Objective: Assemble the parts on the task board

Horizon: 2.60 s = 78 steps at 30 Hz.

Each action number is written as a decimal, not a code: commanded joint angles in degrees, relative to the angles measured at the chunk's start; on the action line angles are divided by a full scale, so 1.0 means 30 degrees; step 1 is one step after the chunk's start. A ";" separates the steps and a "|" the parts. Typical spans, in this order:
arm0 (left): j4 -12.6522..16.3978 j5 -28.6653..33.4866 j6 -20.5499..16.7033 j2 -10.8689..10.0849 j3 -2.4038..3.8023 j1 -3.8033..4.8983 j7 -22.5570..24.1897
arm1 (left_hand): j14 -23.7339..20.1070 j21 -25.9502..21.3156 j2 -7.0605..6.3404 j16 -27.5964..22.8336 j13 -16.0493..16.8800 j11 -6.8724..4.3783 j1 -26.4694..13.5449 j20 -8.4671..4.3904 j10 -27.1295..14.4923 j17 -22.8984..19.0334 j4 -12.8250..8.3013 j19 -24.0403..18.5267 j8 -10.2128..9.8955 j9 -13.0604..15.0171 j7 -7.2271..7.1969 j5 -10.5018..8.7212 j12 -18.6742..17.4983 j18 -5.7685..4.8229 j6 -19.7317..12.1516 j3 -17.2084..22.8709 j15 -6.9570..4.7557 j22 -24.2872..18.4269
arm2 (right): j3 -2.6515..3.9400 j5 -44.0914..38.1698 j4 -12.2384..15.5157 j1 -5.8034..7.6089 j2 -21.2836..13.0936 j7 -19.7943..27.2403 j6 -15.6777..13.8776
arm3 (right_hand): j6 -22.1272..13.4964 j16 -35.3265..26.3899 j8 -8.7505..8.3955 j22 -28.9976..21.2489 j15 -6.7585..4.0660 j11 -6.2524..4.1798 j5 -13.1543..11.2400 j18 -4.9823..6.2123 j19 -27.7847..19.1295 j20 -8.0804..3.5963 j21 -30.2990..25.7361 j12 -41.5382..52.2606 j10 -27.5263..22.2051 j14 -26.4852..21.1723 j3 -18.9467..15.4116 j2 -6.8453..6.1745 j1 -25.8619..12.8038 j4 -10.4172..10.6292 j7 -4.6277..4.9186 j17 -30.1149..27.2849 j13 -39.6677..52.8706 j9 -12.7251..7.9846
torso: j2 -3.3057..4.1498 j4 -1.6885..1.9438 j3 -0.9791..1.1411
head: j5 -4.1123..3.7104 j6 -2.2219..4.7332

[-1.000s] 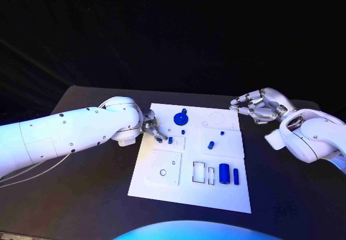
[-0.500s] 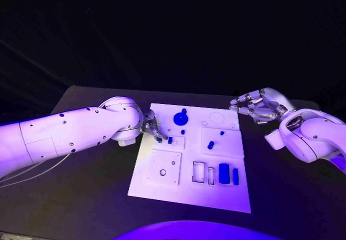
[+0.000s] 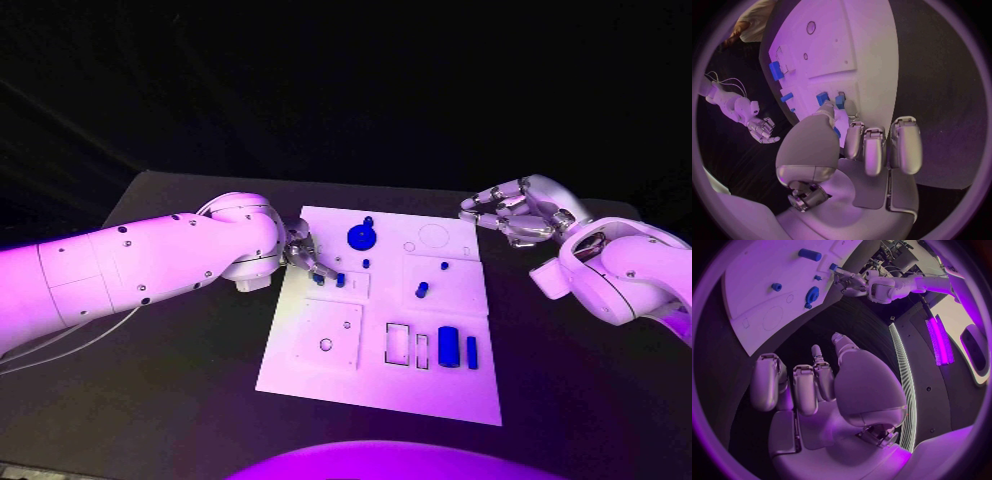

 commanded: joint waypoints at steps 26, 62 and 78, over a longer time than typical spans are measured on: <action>0.0427 0.0949 -0.0297 -0.0449 0.0036 -0.0015 -0.0506 | 0.2010 -0.0013 0.0835 0.0046 -0.0341 0.0090 0.0055 0.0002 -0.0171 0.5031 -0.0042 0.0081 -0.0221 -0.0018 0.0141 0.0108 -0.0240 -0.0336 -0.0438 -0.0518 -0.0044 0.0558 | 0.0006 -0.0109 -0.0039 -0.0009 0.0071 0.0127 0.0102 | -0.0094 -0.0087 0.0095 0.0712 0.0037 -0.0072 0.0127 0.0373 -0.0073 -0.0032 -0.0070 0.0008 -0.0068 0.1121 -0.0164 0.0031 -0.0173 0.0058 0.0000 0.2474 0.1746 0.0023 | -0.0003 -0.0011 0.0000 | 0.0047 0.0039; 0.2909 0.6049 -0.5466 -0.4027 0.0176 0.0516 0.3008 | 0.0721 -0.4466 0.0908 -0.1947 -1.0254 0.2173 0.5117 0.1354 -0.7786 0.1852 -0.0043 -0.3169 -0.4819 -0.4467 0.2610 0.0108 -0.7568 0.0970 -0.4142 0.0718 0.1701 -0.5857 | 0.0004 -0.0110 -0.0185 -0.0016 0.0113 0.0145 0.0008 | -0.0125 -0.0088 0.0091 0.0722 0.0035 -0.0071 0.0136 0.0370 -0.0060 -0.0035 -0.0066 0.0017 -0.0061 0.1123 -0.0237 0.0054 -0.0232 0.0091 0.0002 0.2476 0.1748 0.0027 | -0.0014 -0.0017 0.0034 | 0.0138 0.0168; 0.4936 0.5982 -0.9864 -0.5722 -0.0300 -0.0173 0.4698 | 0.1296 -0.3860 -0.1278 -0.1265 -0.9220 0.1764 0.3087 0.1083 -0.5483 0.2865 -0.0012 -0.1937 -0.4312 -0.6355 0.2115 0.0112 -0.5829 0.0695 -0.2248 0.5096 0.1367 -0.4729 | 0.0001 -0.0110 -0.0402 -0.0051 0.0151 0.0109 -0.0056 | -0.0135 -0.0075 0.0088 0.0740 0.0035 -0.0070 0.0138 0.0364 -0.0048 -0.0035 -0.0044 0.0029 -0.0051 0.1129 -0.0260 0.0059 -0.0257 0.0106 0.0003 0.2491 0.1759 0.0027 | 0.0001 -0.0001 0.0011 | 0.0152 0.0088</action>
